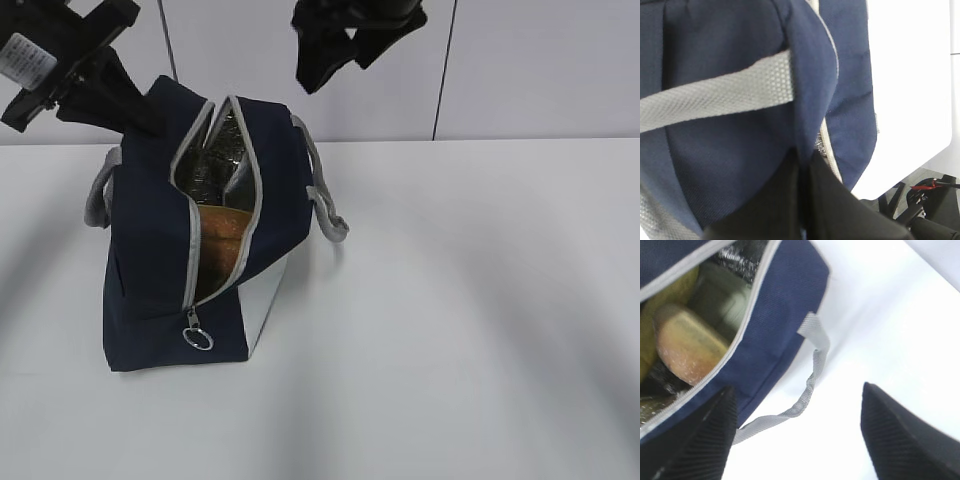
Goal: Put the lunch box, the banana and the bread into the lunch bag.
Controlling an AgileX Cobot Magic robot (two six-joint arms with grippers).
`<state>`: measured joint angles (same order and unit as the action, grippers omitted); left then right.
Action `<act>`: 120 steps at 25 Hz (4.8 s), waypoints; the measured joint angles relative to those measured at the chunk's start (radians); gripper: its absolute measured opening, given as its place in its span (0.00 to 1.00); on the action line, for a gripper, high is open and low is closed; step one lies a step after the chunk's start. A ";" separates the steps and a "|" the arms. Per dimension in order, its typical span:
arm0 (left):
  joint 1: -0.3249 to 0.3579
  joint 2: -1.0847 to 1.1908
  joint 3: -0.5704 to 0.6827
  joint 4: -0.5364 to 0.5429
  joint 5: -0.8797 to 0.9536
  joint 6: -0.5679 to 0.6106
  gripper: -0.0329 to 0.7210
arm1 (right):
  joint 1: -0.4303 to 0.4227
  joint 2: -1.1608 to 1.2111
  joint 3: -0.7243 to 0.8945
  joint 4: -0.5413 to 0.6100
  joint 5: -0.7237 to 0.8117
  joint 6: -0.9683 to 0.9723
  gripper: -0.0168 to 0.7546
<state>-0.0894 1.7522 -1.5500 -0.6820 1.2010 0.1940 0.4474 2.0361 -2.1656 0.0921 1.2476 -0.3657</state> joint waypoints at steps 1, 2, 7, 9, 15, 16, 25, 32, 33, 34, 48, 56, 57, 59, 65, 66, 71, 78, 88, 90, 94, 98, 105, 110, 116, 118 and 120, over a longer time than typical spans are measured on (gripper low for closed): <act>0.000 0.000 0.000 0.000 0.000 0.000 0.04 | -0.026 -0.009 0.000 0.039 0.002 0.006 0.75; 0.000 0.000 0.000 0.000 0.000 0.000 0.04 | -0.048 -0.016 0.004 0.078 0.002 0.008 0.75; 0.000 0.000 0.000 0.000 0.001 0.000 0.04 | -0.160 -0.018 0.104 0.310 0.002 0.007 0.75; 0.000 0.000 0.000 0.000 0.001 0.000 0.04 | -0.177 -0.015 0.161 0.383 0.002 -0.021 0.75; 0.000 0.000 0.000 0.001 0.002 0.000 0.04 | -0.181 0.036 0.279 0.578 -0.004 -0.133 0.75; 0.000 0.000 0.000 0.001 0.003 0.000 0.04 | -0.181 0.048 0.282 0.602 -0.014 -0.140 0.75; 0.000 0.000 0.000 0.001 0.006 0.000 0.04 | -0.181 0.154 0.284 0.772 -0.100 -0.177 0.68; 0.000 0.000 0.000 0.005 0.006 0.000 0.04 | -0.181 0.201 0.284 0.884 -0.126 -0.243 0.48; 0.000 0.000 0.000 0.005 0.006 0.000 0.04 | -0.181 0.202 0.284 0.894 -0.127 -0.249 0.42; 0.000 0.000 0.000 0.005 0.006 0.000 0.04 | -0.181 0.204 0.284 0.897 -0.128 -0.254 0.37; 0.000 0.001 0.000 -0.090 -0.005 0.057 0.04 | -0.181 0.190 0.222 0.828 -0.053 -0.294 0.01; -0.036 0.010 0.000 -0.191 -0.136 0.115 0.04 | -0.181 0.064 0.170 0.545 -0.023 -0.157 0.01; -0.047 0.011 0.000 -0.200 -0.160 0.121 0.04 | -0.181 0.059 0.165 0.535 -0.023 -0.150 0.01; -0.064 0.021 0.000 -0.231 -0.198 0.128 0.04 | -0.181 0.055 0.150 0.513 -0.023 -0.133 0.01; -0.069 0.099 0.000 -0.359 -0.244 0.163 0.04 | -0.181 0.055 0.146 0.439 -0.017 -0.093 0.01; -0.069 0.108 0.000 -0.382 -0.247 0.172 0.04 | -0.181 0.055 0.146 0.433 -0.015 -0.090 0.01; -0.069 0.150 0.000 -0.481 -0.252 0.222 0.04 | -0.181 0.055 0.146 0.416 -0.024 -0.073 0.01; -0.069 0.161 0.000 -0.520 -0.233 0.277 0.04 | -0.181 0.055 0.146 0.412 -0.072 -0.068 0.01; -0.069 0.165 0.000 -0.531 -0.243 0.300 0.04 | -0.181 0.054 0.146 0.412 -0.131 -0.066 0.01; -0.069 0.166 0.000 -0.530 -0.251 0.302 0.04 | -0.181 0.054 0.146 0.412 -0.139 -0.066 0.01; -0.069 0.166 0.000 -0.509 -0.264 0.302 0.04 | -0.181 0.054 0.146 0.412 -0.141 -0.064 0.01; -0.069 0.166 -0.001 -0.409 -0.275 0.262 0.04 | -0.181 0.086 0.144 0.423 -0.116 -0.062 0.01; -0.069 0.166 -0.004 -0.357 -0.281 0.246 0.04 | -0.181 0.101 0.144 0.423 -0.113 -0.062 0.01; -0.069 0.166 -0.004 -0.356 -0.281 0.246 0.13 | -0.181 0.101 0.144 0.422 -0.093 -0.062 0.07; -0.068 0.166 -0.004 -0.352 -0.281 0.245 0.62 | -0.181 0.101 0.100 0.387 -0.046 -0.062 0.60; -0.062 0.161 -0.004 -0.351 -0.277 0.245 0.73 | -0.181 0.101 0.055 0.360 -0.024 -0.060 0.72; -0.044 0.142 -0.004 -0.349 -0.258 0.245 0.77 | -0.181 0.101 0.001 0.328 -0.017 -0.042 0.76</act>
<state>-0.1338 1.8944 -1.5541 -1.0313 0.9429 0.4394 0.2659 2.1376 -2.1648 0.4203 1.2302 -0.4078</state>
